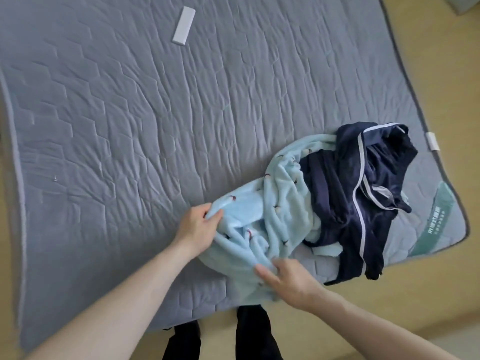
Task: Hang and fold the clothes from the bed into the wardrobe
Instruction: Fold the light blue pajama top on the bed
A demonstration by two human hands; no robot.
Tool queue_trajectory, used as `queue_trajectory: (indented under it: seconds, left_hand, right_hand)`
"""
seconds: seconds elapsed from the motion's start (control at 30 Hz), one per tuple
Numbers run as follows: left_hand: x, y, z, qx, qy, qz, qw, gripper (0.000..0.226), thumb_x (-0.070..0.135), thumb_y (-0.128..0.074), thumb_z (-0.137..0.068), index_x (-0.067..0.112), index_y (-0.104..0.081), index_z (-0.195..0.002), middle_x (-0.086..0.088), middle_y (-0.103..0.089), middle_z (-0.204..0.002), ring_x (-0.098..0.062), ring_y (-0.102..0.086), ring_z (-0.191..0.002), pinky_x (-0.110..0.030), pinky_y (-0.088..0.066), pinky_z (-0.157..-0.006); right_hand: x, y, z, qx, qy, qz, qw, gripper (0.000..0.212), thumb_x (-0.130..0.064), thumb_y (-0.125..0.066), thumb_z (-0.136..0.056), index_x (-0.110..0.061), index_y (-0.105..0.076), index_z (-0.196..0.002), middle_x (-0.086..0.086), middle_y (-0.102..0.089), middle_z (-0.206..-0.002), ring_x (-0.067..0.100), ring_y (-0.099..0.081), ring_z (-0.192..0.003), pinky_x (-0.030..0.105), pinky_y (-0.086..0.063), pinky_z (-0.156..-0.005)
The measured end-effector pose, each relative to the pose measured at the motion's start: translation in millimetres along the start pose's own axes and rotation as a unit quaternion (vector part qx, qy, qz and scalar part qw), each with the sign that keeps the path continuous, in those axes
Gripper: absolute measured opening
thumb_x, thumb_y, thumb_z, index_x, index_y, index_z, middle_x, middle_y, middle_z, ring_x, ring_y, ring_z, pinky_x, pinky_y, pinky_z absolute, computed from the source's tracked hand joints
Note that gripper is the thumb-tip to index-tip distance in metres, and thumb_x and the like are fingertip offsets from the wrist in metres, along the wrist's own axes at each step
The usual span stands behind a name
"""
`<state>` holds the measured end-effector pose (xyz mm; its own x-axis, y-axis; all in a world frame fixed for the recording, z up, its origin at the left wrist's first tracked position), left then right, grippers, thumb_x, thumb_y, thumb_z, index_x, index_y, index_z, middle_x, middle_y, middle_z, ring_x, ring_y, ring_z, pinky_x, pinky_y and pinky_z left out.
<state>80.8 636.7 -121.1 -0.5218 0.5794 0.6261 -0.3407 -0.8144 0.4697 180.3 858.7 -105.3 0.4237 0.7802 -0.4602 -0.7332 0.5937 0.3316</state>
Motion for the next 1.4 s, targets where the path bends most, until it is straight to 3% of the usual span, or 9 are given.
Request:
queue_trajectory:
  seconds: [0.17, 0.27, 0.43, 0.73, 0.83, 0.93, 1.07, 1.3, 1.4]
  left_hand:
    - [6.1, 138.9, 19.6, 0.296, -0.137, 0.045, 0.944, 0.021, 0.027, -0.051, -0.098, 0.016, -0.066, -0.089, 0.007, -0.062, -0.079, -0.001, -0.051, -0.072, -0.021, -0.035, -0.066]
    - [-49.7, 188.8, 30.9, 0.379, -0.025, -0.035, 0.924, 0.024, 0.024, -0.047, -0.101, 0.016, -0.050, -0.078, 0.003, -0.051, -0.072, -0.017, -0.046, -0.074, -0.029, -0.031, -0.070]
    - [-148.3, 166.3, 20.5, 0.121, 0.275, -0.176, 0.937, 0.017, 0.026, -0.061, -0.096, 0.012, -0.066, -0.104, -0.018, -0.068, -0.113, -0.035, -0.064, -0.097, -0.038, -0.050, -0.081]
    - [-3.4, 7.9, -77.1, 0.010, 0.037, -0.166, 0.985, 0.113, 0.067, -0.079, -0.064, 0.026, -0.022, -0.153, -0.004, -0.028, -0.156, -0.027, -0.040, -0.138, -0.040, -0.043, -0.106]
    - [6.3, -32.0, -92.3, -0.032, 0.060, -0.237, 0.969, 0.108, 0.037, -0.076, -0.082, 0.039, 0.002, -0.156, -0.008, -0.025, -0.158, -0.032, -0.051, -0.126, -0.038, -0.046, -0.079]
    - [16.0, -41.4, -95.2, -0.032, 0.023, -0.372, 0.927, 0.059, 0.013, -0.052, -0.094, 0.040, -0.039, -0.145, -0.008, -0.059, -0.130, -0.032, -0.062, -0.105, -0.036, -0.044, -0.072]
    - [19.9, -25.2, -92.1, -0.061, 0.025, -0.455, 0.888, 0.039, 0.017, -0.050, -0.092, 0.040, -0.063, -0.120, -0.001, -0.064, -0.128, -0.027, -0.062, -0.113, -0.031, -0.038, -0.076]
    - [-5.6, 1.8, -46.8, -0.403, 0.246, -0.582, 0.662, 0.046, 0.044, -0.043, -0.086, 0.023, -0.060, -0.124, -0.001, -0.064, -0.123, -0.021, -0.062, -0.107, -0.032, -0.044, -0.098]
    - [0.7, -6.6, -57.8, -0.327, 0.208, -0.621, 0.682, 0.034, 0.048, -0.051, -0.079, 0.030, -0.064, -0.104, 0.007, -0.067, -0.107, -0.016, -0.064, -0.101, -0.036, -0.046, -0.095]
  right_hand:
    - [64.4, 98.6, -5.7, 0.261, -0.069, -0.060, 0.961, 0.056, -0.079, -0.059, -0.080, -0.030, -0.057, -0.106, -0.012, -0.066, -0.097, 0.004, -0.062, -0.082, 0.033, -0.050, -0.071]
    - [93.0, 127.0, -20.7, 0.312, -0.157, -0.092, 0.933, 0.095, -0.072, -0.068, -0.080, -0.018, -0.031, -0.148, 0.009, -0.043, -0.149, 0.030, -0.054, -0.126, 0.044, -0.046, -0.096]
    - [95.2, 128.4, -55.2, 0.276, -0.215, -0.092, 0.932, 0.120, -0.067, -0.077, -0.074, -0.017, -0.011, -0.161, 0.016, -0.029, -0.161, 0.039, -0.038, -0.143, 0.052, -0.037, -0.115]
    - [96.1, 126.0, -98.4, 0.305, -0.159, -0.070, 0.936, 0.024, -0.035, -0.060, -0.093, -0.015, -0.056, -0.106, 0.015, -0.066, -0.108, 0.038, -0.058, -0.099, 0.039, -0.039, -0.081]
    - [125.5, 164.8, -80.3, 0.416, -0.195, -0.216, 0.861, 0.032, -0.032, -0.053, -0.096, -0.014, -0.056, -0.123, 0.012, -0.061, -0.106, 0.038, -0.060, -0.100, 0.041, -0.046, -0.086]
    - [155.7, 237.8, -42.9, 0.566, -0.196, -0.362, 0.714, 0.039, -0.030, -0.048, -0.097, -0.011, -0.051, -0.132, 0.014, -0.060, -0.118, 0.039, -0.062, -0.108, 0.045, -0.054, -0.094]
    - [160.8, 345.0, 18.5, 0.719, -0.175, -0.346, 0.576, 0.059, -0.024, -0.037, -0.097, -0.009, -0.032, -0.154, 0.010, -0.050, -0.149, 0.021, -0.047, -0.135, 0.003, -0.022, -0.093]
    - [99.6, 390.0, -0.2, 0.595, -0.054, -0.103, 0.795, 0.054, -0.015, -0.049, -0.084, -0.017, -0.045, -0.138, 0.011, -0.048, -0.140, 0.029, -0.046, -0.131, 0.030, -0.035, -0.113]
    - [91.5, 331.0, -44.5, 0.425, -0.146, 0.006, 0.893, 0.064, -0.014, -0.064, -0.086, -0.011, -0.042, -0.145, 0.025, -0.039, -0.146, 0.047, -0.037, -0.135, 0.050, -0.030, -0.115]
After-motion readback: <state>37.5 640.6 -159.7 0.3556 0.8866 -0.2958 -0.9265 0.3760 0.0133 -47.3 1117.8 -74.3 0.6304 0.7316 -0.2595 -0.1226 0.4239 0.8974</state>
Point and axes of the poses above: each hand's wrist, its own z-axis away from the middle knuckle, its own y-axis out of the back of the hand, x = y × z, the point moved 7 cm from there along -z, towards the middle knuckle
